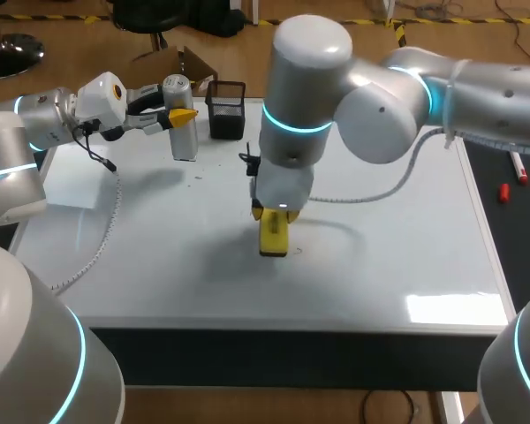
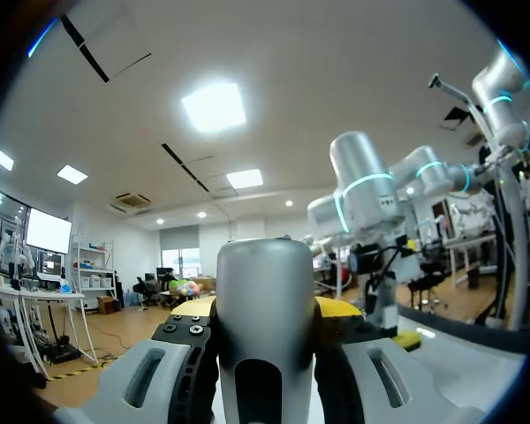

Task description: Pick up the inspection probe, press it on each red-marked spot on the whiteboard one by one, put down the probe, pick up the eraser, and wipe off all the red marks.

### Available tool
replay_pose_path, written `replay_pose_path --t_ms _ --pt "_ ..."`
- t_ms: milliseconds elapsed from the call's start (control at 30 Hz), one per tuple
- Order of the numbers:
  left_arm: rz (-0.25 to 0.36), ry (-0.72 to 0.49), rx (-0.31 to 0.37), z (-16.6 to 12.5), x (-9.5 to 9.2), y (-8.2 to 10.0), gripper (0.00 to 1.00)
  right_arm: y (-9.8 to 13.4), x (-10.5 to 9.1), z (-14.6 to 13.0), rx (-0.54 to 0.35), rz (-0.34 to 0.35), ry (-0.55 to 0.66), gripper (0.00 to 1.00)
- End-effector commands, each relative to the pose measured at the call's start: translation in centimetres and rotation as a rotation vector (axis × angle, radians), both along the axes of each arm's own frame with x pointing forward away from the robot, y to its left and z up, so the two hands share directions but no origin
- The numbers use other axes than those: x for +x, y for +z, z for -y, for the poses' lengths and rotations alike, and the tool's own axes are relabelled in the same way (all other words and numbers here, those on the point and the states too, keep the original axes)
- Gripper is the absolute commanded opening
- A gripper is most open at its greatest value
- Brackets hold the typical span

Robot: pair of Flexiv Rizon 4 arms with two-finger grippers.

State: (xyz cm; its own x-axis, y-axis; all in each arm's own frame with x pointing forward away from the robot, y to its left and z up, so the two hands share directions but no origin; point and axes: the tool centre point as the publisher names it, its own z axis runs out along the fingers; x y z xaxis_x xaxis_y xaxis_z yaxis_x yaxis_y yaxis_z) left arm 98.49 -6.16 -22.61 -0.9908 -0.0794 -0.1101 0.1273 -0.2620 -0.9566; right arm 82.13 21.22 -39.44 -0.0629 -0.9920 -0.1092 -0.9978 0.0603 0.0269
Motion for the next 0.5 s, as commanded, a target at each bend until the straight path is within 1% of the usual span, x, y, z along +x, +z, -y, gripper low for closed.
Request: replay_pose_path --t_ms 33,167,500 --pt "0.001 0.004 0.002 0.0 -0.1 0.2 0.00 -0.9 0.2 -0.9 -0.020 0.005 0.000 0.00" --pt "0.001 0.004 0.002 0.0 -0.1 0.2 0.00 -1.6 0.1 -1.5 -0.022 0.012 0.002 0.00" --pt "0.001 0.004 0.002 0.0 -0.1 0.2 0.00 -3.3 -1.0 -1.9 -0.042 -0.013 0.004 0.00"
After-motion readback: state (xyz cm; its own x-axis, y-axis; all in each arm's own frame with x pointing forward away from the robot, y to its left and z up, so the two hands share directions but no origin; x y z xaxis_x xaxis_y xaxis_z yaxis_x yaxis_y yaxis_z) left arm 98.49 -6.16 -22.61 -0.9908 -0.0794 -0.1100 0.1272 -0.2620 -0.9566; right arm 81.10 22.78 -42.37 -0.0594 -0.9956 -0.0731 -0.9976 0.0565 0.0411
